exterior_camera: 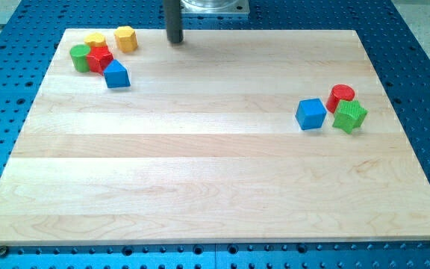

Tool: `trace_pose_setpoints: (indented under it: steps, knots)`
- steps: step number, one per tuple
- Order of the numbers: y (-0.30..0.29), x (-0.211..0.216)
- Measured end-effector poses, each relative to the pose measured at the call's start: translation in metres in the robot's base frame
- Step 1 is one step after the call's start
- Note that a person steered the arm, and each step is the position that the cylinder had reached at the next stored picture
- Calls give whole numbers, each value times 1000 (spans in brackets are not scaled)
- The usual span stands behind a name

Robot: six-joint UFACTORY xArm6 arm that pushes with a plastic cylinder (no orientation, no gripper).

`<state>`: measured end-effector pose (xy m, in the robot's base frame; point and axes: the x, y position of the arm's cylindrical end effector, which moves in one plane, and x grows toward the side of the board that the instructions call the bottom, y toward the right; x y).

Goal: Move the hexagon into the group of blocks

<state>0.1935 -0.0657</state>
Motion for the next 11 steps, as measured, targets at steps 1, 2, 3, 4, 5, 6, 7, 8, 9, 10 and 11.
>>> trace_pose_setpoints:
  steps: [1, 2, 3, 4, 5, 6, 7, 8, 9, 10, 11]
  knots:
    - [-21, 0]
    - [-64, -1]
    - [-76, 1]
    - [-78, 15]
    - [-78, 33]
    - [-75, 24]
    - [-84, 23]
    - [-94, 31]
    - [-98, 40]
    - [-101, 41]
    - [-102, -1]
